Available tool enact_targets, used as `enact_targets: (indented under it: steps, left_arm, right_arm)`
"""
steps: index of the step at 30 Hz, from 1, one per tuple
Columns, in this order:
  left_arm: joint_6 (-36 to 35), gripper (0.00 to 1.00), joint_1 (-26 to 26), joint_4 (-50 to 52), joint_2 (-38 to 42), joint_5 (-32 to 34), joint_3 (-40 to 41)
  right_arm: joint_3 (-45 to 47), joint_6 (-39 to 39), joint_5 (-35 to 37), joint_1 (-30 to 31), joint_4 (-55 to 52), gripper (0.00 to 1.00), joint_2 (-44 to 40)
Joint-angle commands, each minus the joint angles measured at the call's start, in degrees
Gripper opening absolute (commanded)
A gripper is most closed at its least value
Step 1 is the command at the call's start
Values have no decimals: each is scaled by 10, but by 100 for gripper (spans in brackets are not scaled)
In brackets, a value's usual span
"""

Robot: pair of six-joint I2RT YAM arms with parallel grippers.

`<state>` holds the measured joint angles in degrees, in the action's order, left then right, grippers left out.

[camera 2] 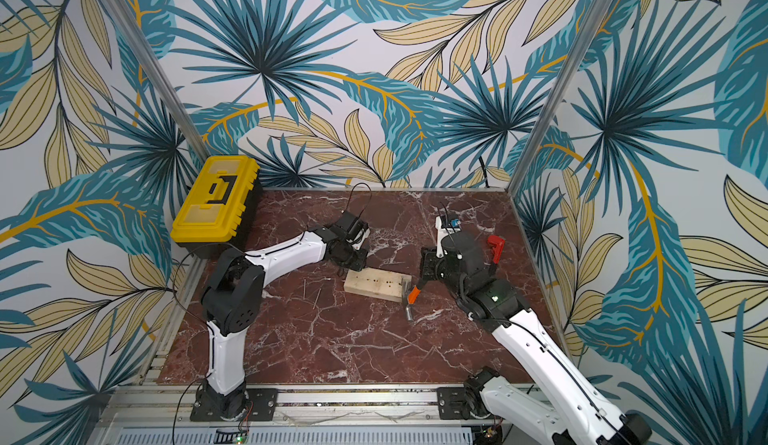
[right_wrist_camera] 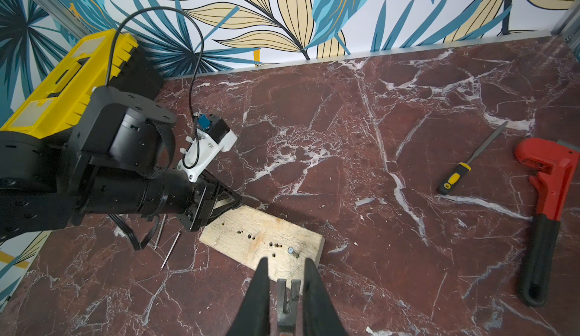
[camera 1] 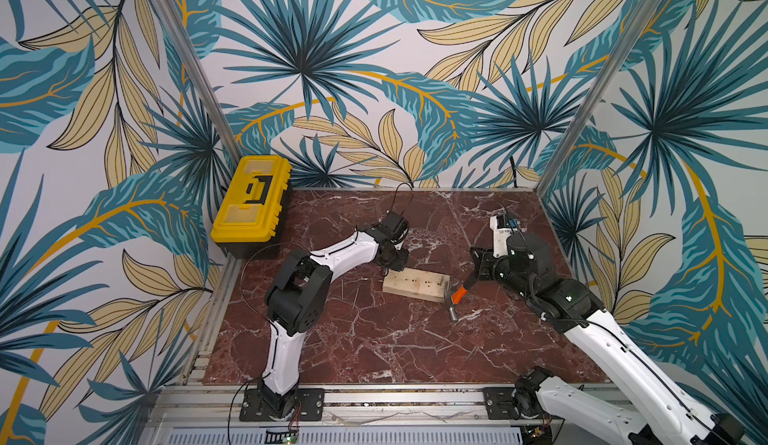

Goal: Use a claw hammer to pull out a nail
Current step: Adjust the mounting plate at the center of the board, then adjust the hammer.

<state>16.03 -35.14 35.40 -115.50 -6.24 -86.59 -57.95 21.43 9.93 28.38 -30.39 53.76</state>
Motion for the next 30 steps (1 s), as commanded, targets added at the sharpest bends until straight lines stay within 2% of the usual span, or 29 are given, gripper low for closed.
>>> enact_targets:
  steps: [1,10,17,23,30]
  left_arm:
    - [5,32,3,21,22,-4,18]
    - [21,34,-3,16,105,9,41]
    - [52,39,-12,-55,242,-6,145]
    - [86,44,-11,-286,403,-97,336]
    - [130,46,-8,-357,447,-203,405]
  right_arm:
    - [-4,5,-14,1,21,0,-16]
    - [-18,7,-65,1,34,0,-15]
    - [-24,37,-108,1,82,0,-21]
    - [-32,69,-134,2,139,0,-17]
    - [-40,94,-157,1,217,0,-11]
